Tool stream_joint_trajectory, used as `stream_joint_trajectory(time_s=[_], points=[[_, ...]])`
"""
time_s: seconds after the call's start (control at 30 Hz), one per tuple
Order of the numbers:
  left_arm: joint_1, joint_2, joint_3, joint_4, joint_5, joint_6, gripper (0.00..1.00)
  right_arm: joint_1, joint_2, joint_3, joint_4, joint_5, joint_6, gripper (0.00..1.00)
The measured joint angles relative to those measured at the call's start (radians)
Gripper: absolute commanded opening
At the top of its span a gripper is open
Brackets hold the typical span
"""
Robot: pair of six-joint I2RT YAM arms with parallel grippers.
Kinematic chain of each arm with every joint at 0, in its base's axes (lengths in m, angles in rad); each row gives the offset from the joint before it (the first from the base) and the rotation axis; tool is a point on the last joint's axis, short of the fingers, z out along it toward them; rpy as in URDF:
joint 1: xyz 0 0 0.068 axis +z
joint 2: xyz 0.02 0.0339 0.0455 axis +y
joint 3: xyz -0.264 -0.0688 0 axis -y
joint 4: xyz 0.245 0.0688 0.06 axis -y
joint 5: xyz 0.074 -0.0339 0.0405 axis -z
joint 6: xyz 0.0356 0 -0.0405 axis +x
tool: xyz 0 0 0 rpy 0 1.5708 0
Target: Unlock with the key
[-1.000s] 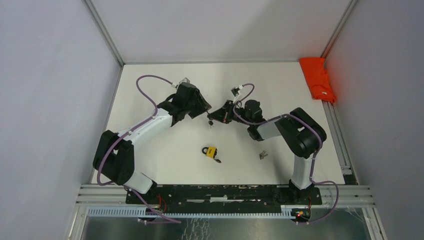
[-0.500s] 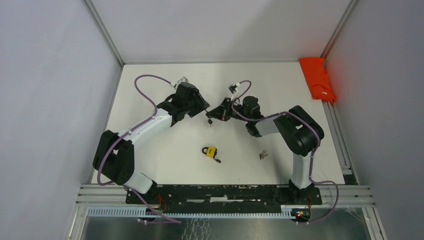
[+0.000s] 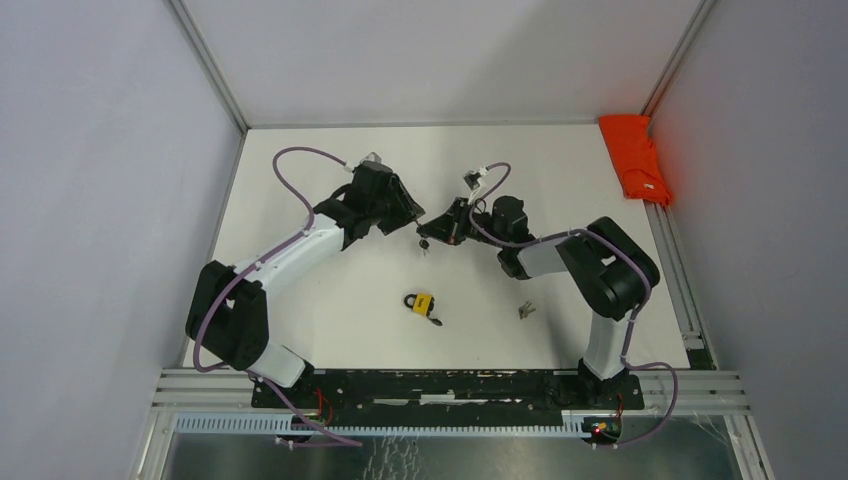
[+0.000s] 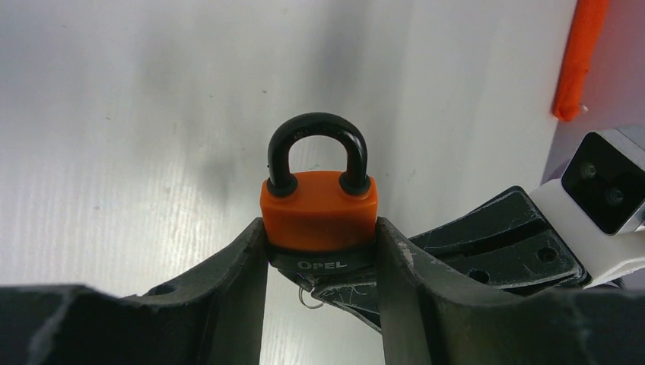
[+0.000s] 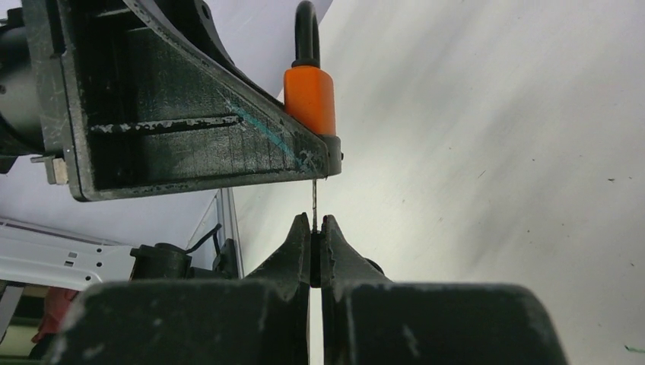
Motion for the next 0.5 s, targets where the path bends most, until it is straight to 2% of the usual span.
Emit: stream_joint_trajectory(time_s=[0.37,0.5], points=[[0.068,-0.012,0.017,-0.002,0.195,0.0,0.02,0.0,-0.211,-0.101,-0.128,0.08,-0.172,0.0],[0.126,-0.019,0.02,-0.022,0.184,0.018,0.02,-0.017,-0.309,-0.134,-0.208,0.127,-0.245,0.0]])
